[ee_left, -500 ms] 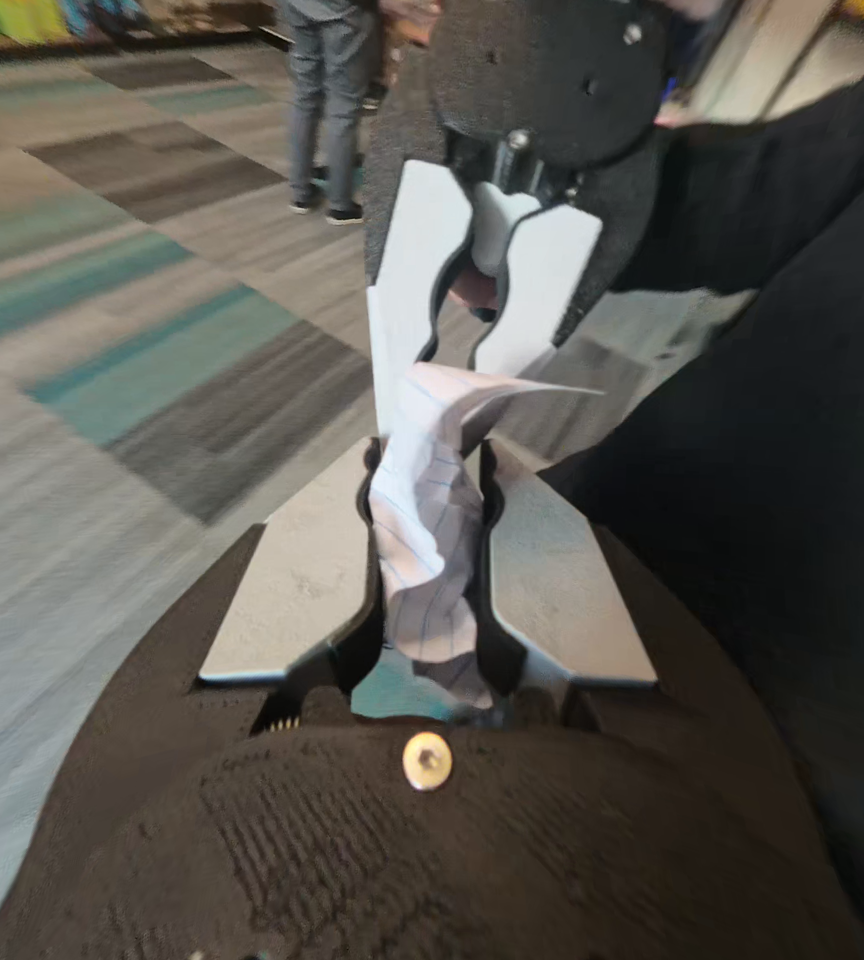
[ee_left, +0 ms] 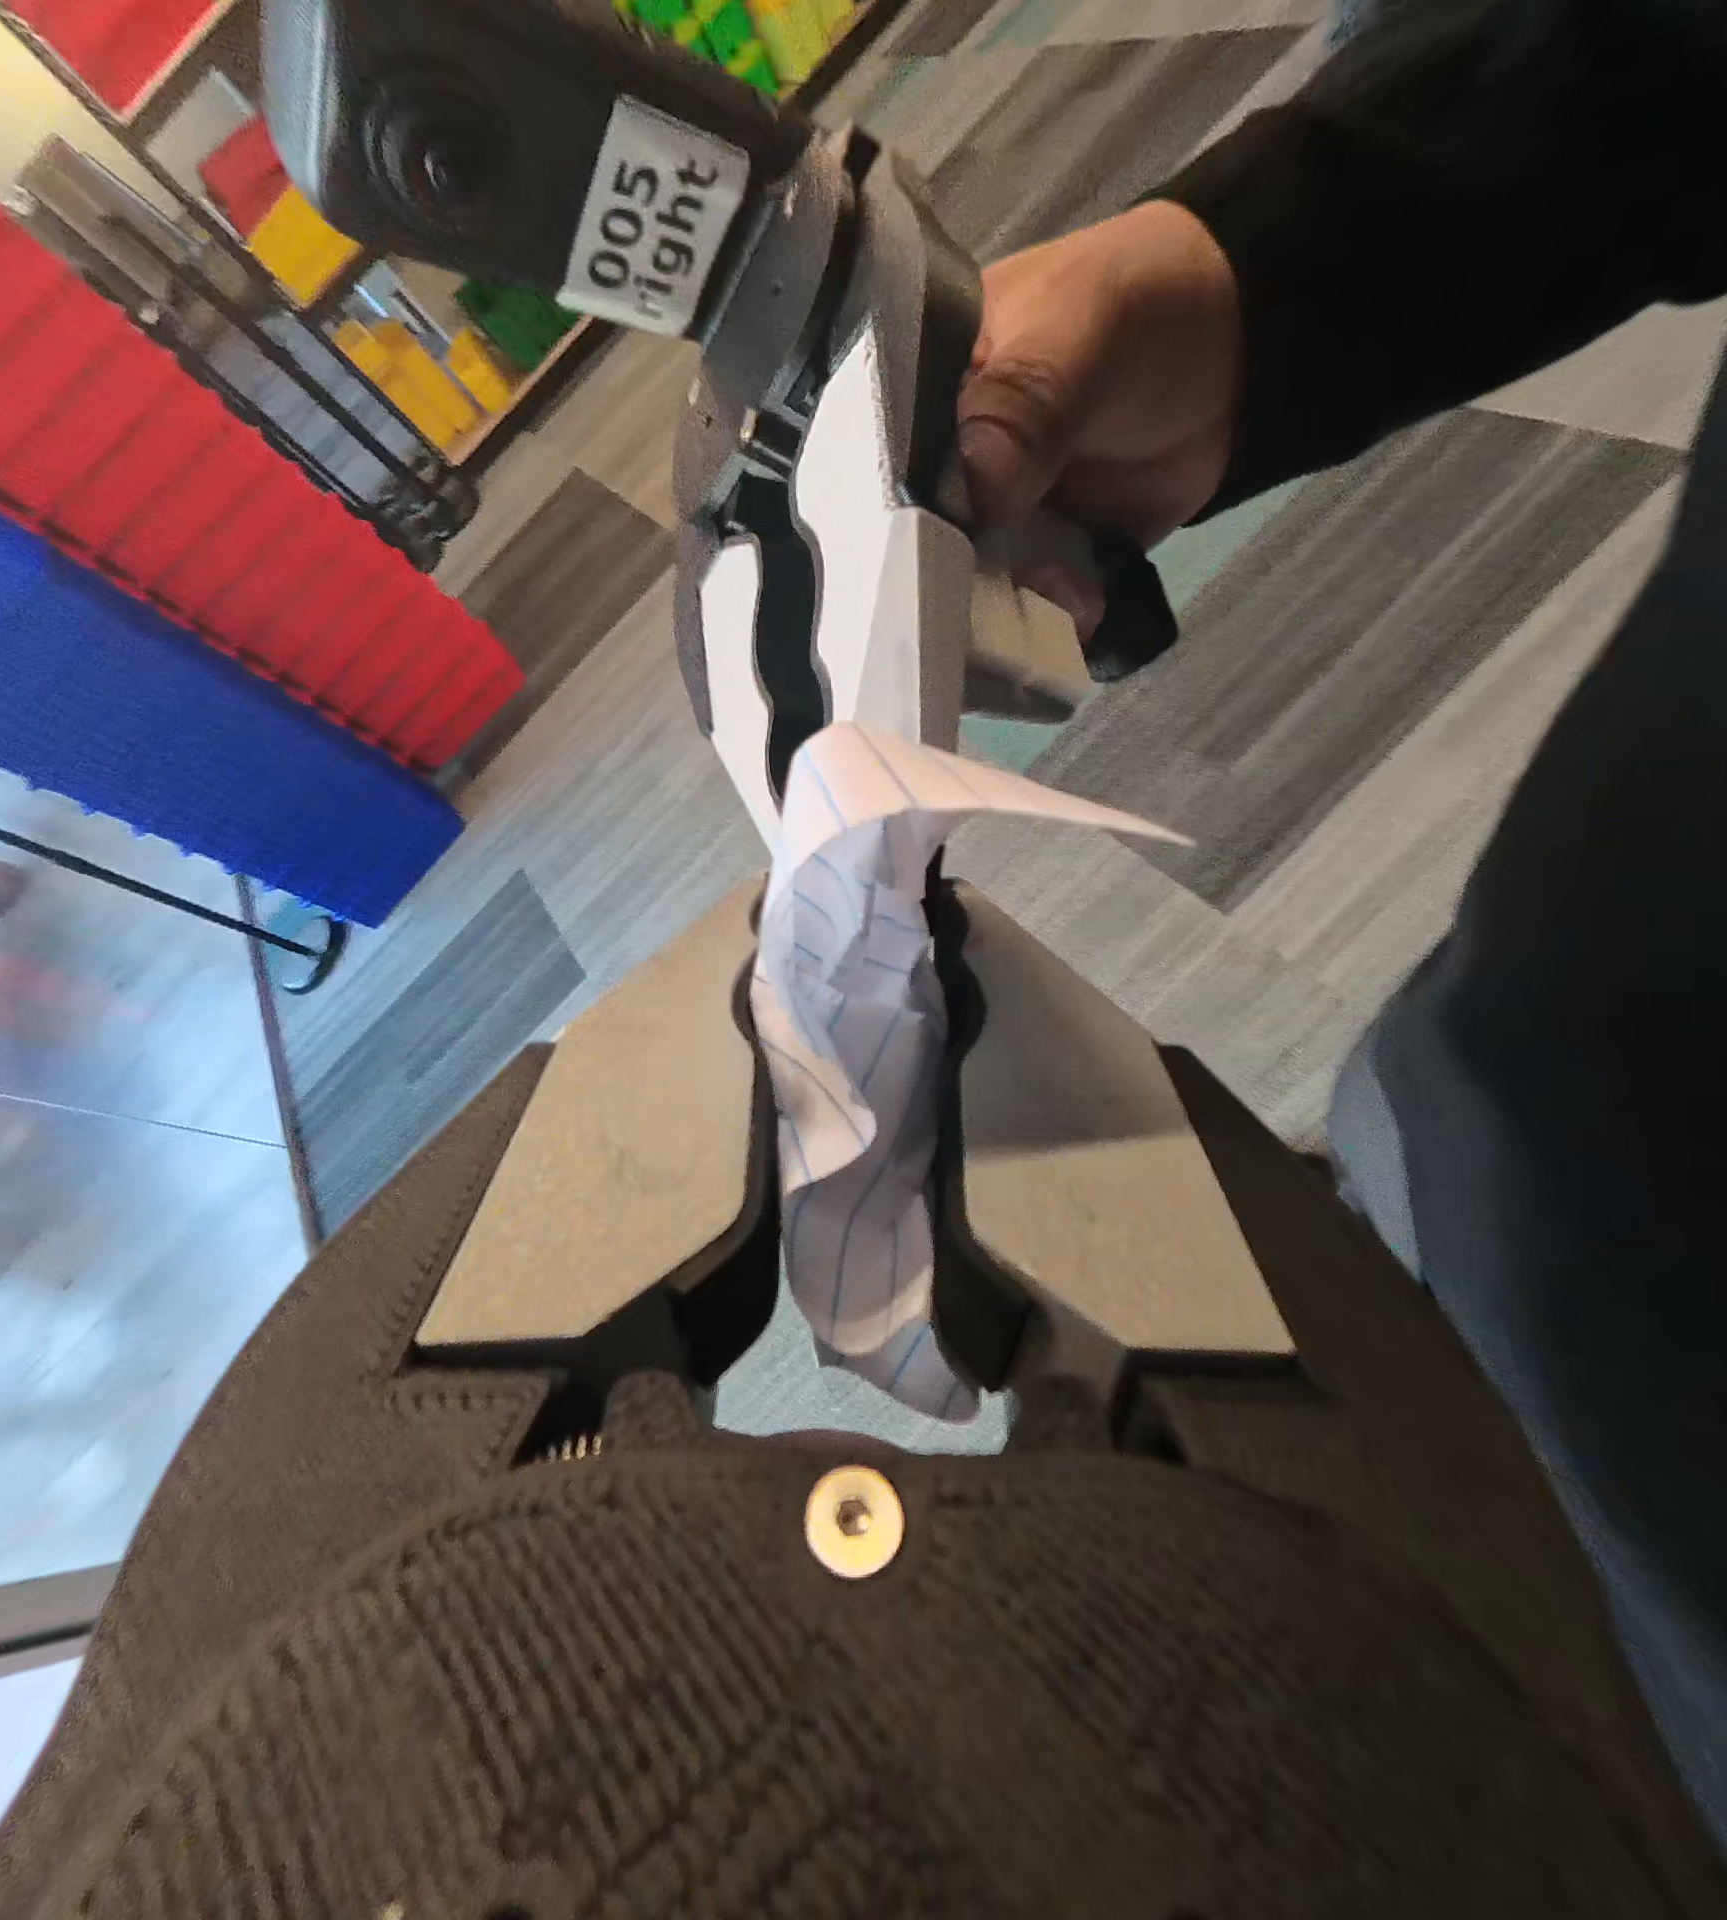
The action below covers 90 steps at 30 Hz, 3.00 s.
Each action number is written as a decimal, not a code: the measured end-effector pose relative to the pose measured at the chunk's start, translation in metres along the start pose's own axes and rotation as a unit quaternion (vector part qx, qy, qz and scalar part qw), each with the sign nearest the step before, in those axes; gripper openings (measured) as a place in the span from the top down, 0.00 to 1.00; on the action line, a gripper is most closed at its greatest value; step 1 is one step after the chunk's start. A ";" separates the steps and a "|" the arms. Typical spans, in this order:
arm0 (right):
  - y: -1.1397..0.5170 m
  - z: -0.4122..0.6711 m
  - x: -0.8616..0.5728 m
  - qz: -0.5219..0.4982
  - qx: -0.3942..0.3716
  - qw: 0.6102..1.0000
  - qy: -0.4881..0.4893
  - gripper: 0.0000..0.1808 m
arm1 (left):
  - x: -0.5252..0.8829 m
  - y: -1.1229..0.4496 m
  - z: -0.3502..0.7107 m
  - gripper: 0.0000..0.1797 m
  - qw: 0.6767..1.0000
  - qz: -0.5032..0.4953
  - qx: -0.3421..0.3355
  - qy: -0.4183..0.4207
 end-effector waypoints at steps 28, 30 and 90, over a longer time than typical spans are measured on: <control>-0.108 0.278 -0.375 0.121 0.012 0.970 -0.211 0.89 | 0.419 0.032 -0.236 0.87 0.989 0.017 -0.145 0.025; -0.126 0.301 -0.401 0.183 0.008 0.954 -0.237 0.83 | 0.446 0.047 -0.261 0.87 0.987 0.044 -0.146 0.046; -0.478 1.248 -1.612 -0.314 -0.379 0.815 0.306 0.89 | 1.633 0.108 -1.073 0.88 0.937 0.223 -0.016 0.267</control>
Point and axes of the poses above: each gripper's, where its closed fingertips meet, y back along the fingers, z out of its top, x = y × z across the jaws, the point moved 3 cm from there along y, back along the fingers, and after that the axes turned 3 degrees about x, right-handed, at the moved point
